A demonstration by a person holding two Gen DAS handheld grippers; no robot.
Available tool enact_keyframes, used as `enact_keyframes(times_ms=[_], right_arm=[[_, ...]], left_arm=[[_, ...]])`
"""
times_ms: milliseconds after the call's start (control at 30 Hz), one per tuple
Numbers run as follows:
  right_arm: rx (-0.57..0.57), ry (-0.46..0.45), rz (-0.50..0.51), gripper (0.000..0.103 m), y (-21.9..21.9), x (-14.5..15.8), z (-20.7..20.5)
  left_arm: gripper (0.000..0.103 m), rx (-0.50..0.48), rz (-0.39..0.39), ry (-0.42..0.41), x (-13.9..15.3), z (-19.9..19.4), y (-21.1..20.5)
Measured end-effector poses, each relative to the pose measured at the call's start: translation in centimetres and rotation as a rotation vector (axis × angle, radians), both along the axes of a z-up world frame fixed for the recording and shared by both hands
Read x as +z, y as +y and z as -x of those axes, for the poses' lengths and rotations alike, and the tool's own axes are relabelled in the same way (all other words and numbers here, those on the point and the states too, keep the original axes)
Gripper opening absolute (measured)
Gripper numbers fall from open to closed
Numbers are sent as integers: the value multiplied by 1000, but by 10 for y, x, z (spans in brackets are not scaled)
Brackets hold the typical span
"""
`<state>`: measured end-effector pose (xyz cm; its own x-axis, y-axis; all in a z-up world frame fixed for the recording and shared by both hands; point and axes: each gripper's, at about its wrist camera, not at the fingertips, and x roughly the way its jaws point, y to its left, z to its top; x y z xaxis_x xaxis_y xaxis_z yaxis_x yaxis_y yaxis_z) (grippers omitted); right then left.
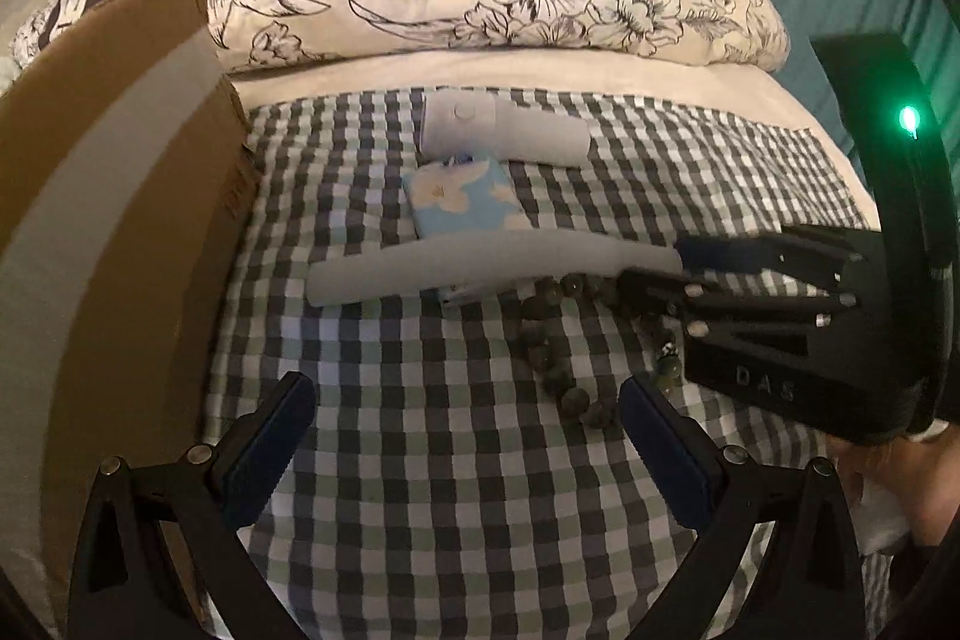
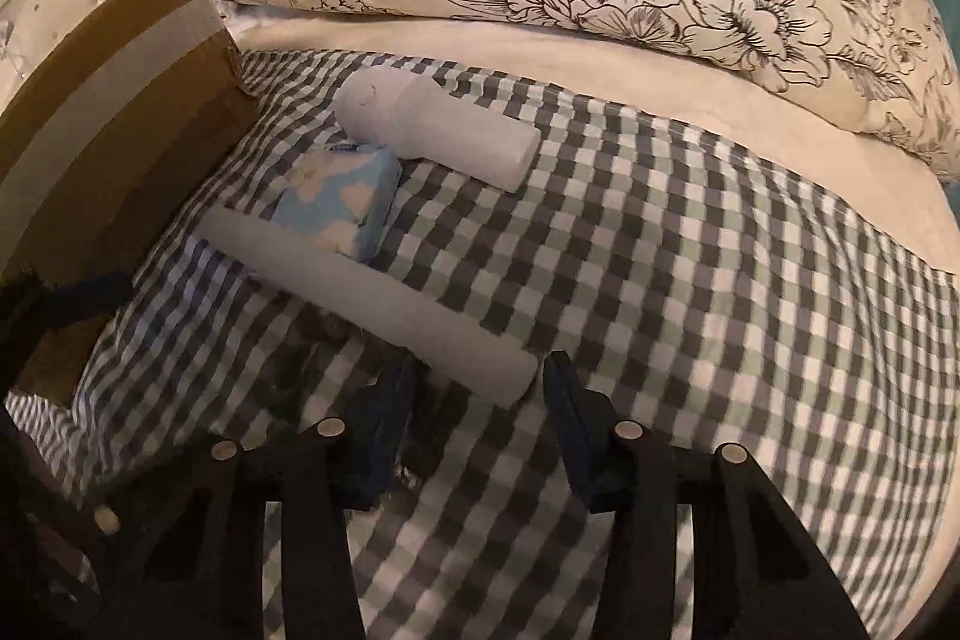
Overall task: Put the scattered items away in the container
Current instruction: 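Move both grippers toward the bead bracelet and white foam tube, then grasp the bead bracelet with the left gripper while the right grasps the foam tube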
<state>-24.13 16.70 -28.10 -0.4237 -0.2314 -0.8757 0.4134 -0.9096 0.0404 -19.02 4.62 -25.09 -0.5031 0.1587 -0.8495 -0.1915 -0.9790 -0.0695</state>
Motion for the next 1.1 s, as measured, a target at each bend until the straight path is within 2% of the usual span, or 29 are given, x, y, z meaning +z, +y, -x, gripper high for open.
enact_keyframes(times_ms=[200,233,267,400,767,967,1100], right_arm=[[3,-27,36,29,-1,-3,8],[4,-27,39,10,0,-2,6],[5,-29,29,6,1,-2,4],[-3,-19,41,5,13,-1,-4],[-195,74,-5,5,88,20,-28],[-322,80,-36,5,137,25,-49],[-364,49,-35,5,154,20,-61]], left_arm=[[103,-4,0,-15,-8,6,4],[103,-6,0,-15,-8,7,4],[103,-8,2,-16,-9,9,6],[103,-29,1,-23,-11,15,17],[103,-104,-14,-55,-25,27,60],[103,-160,-29,-71,-27,22,80],[103,-213,17,-68,-33,14,96]])
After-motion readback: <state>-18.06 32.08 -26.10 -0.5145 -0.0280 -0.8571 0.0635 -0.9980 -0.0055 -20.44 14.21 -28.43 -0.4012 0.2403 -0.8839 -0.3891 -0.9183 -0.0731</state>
